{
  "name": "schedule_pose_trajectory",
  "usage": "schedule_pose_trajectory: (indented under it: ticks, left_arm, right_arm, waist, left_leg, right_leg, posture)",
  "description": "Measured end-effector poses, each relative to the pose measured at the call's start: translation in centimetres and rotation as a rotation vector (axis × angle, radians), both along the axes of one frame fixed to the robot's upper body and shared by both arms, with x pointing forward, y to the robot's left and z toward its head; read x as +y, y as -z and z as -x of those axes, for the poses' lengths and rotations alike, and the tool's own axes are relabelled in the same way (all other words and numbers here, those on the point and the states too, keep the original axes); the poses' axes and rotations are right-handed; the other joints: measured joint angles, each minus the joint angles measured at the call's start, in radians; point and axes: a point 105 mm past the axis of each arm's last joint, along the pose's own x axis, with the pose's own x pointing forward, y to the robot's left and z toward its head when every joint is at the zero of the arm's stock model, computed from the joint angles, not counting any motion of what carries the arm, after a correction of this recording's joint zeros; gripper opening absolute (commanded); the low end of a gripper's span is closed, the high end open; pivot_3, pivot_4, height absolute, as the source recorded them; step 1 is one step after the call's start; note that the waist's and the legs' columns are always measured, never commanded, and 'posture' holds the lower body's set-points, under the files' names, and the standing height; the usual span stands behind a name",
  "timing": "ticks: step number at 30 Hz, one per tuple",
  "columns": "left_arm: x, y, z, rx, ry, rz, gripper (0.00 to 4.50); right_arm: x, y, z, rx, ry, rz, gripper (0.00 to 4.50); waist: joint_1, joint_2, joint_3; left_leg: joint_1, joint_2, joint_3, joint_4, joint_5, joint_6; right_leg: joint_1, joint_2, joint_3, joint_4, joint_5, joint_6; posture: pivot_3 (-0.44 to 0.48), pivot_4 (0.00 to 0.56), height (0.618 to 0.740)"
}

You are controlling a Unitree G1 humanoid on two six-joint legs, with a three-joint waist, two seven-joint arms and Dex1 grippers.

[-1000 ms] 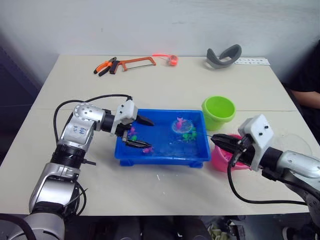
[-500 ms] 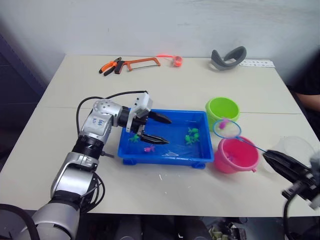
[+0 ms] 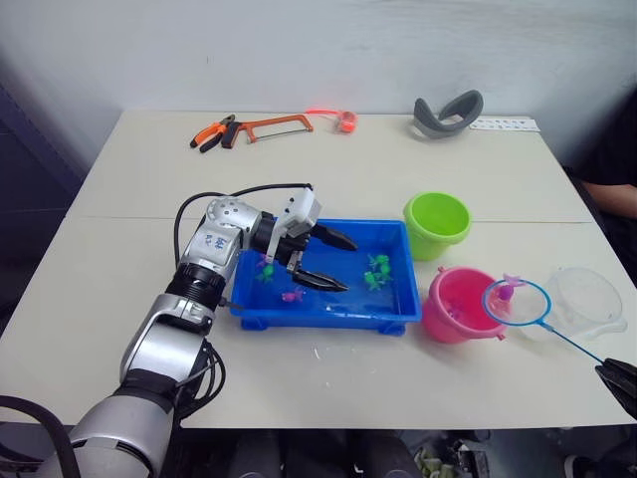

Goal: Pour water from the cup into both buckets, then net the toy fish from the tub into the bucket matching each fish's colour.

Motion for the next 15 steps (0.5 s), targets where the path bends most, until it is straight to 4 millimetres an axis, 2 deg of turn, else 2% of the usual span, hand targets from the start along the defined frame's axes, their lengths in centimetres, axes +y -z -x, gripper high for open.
schedule_pose_trajectory:
  ticks: [4,8,11,13,15]
  left_arm:
    - [0.0,-0.2,0.0,-0.011,0.003,0.001,4.44]
    - [0.1,-0.3,-0.1,-0.014,-0.005,0.003,4.44]
    - [0.2,-0.3,-0.1,-0.017,-0.011,0.004,4.44]
    - [0.3,-0.1,-0.1,-0.013,-0.020,0.005,4.44]
    - [0.4,0.1,-0.1,-0.006,-0.028,0.006,4.44]
  right_arm:
    - [0.4,0.2,-0.8,0.007,-0.085,0.213,0.00]
    - [0.9,-0.9,-2.2,-0.057,-0.206,0.498,0.00]
    - [0.5,-1.0,-2.6,-0.069,-0.285,0.709,0.00]
    - [0.1,-1.0,-2.6,-0.077,-0.317,0.789,0.00]
    - [-0.3,-1.7,-3.0,-0.131,-0.287,0.759,0.00]
  waist:
    - [0.009,0.000,0.000]
    - [0.010,0.000,0.000]
    - [0.012,0.000,0.000]
    - [0.012,0.000,0.000]
    - [0.011,0.000,0.000]
  left_leg:
    - [0.000,-0.001,0.000,0.000,0.001,-0.001]
    - [0.000,-0.006,0.000,0.001,0.001,-0.002]
    - [0.000,-0.008,-0.001,0.001,0.002,-0.002]
    - [0.000,-0.008,-0.001,0.001,0.002,-0.003]
    - [0.000,-0.007,-0.001,0.002,0.003,-0.003]
  right_leg:
    - [0.000,0.000,0.000,0.000,0.000,0.000]
    - [0.000,0.000,0.000,0.001,0.000,0.001]
    - [0.000,-0.001,0.000,0.001,0.000,0.001]
    - [0.001,-0.001,0.000,0.001,0.000,0.001]
    - [0.001,-0.001,0.000,0.001,0.000,0.001]
  posture:
    - [0.000,0.150,0.740]
    - [0.000,0.150,0.740]
    - [0.000,0.150,0.740]
    - [0.000,0.150,0.740]
    - [0.000,0.150,0.740]
